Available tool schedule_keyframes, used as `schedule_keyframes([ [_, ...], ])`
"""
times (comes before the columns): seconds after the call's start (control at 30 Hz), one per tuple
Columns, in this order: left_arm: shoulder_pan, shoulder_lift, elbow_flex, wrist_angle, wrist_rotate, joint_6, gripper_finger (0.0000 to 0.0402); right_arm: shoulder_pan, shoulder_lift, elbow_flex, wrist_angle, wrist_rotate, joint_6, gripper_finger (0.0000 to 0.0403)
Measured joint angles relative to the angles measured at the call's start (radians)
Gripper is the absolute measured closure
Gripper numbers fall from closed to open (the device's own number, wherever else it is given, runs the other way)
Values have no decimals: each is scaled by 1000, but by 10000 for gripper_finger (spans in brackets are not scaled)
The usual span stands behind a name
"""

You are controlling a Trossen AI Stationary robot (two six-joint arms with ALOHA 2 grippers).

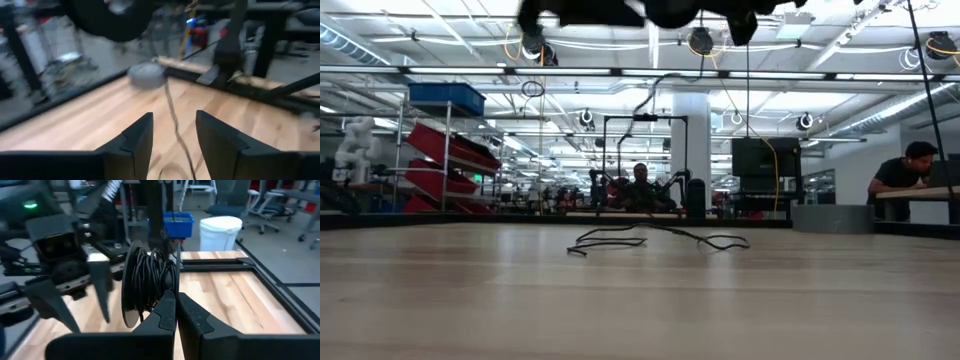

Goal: Coil cords
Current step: Coil the black wire onto the spool

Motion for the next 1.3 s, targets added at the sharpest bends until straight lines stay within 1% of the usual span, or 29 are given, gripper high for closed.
schedule_keyframes([
  [0.07,38,-1,0,109,67,117,245,0,-29,0,-18,-17,4,403],
  [0.17,105,-1,2,201,223,187,244,3,-69,0,-43,-33,5,403],
  [0.2,125,-1,2,206,253,189,244,9,-83,0,-54,-32,5,403],
  [0.33,177,13,1,210,295,202,244,32,-143,0,-104,-29,4,403],
  [0.37,189,18,1,226,326,207,244,36,-157,0,-109,-29,2,403],
  [0.5,228,58,1,389,474,254,244,42,-197,0,-103,-28,-10,403],
  [0.77,270,140,1,538,622,233,244,23,-207,0,-94,-27,-32,403],
  [0.87,281,162,1,556,630,198,244,10,-205,0,-95,-27,-33,403],
  [1.07,289,188,1,561,620,195,244,6,-205,0,-104,-27,-32,403],
  [1.2,282,187,1,565,535,222,260,6,-205,0,-104,-27,-40,403],
  [1.3,270,187,1,565,462,269,296,6,-205,0,-104,-27,-43,403],
])
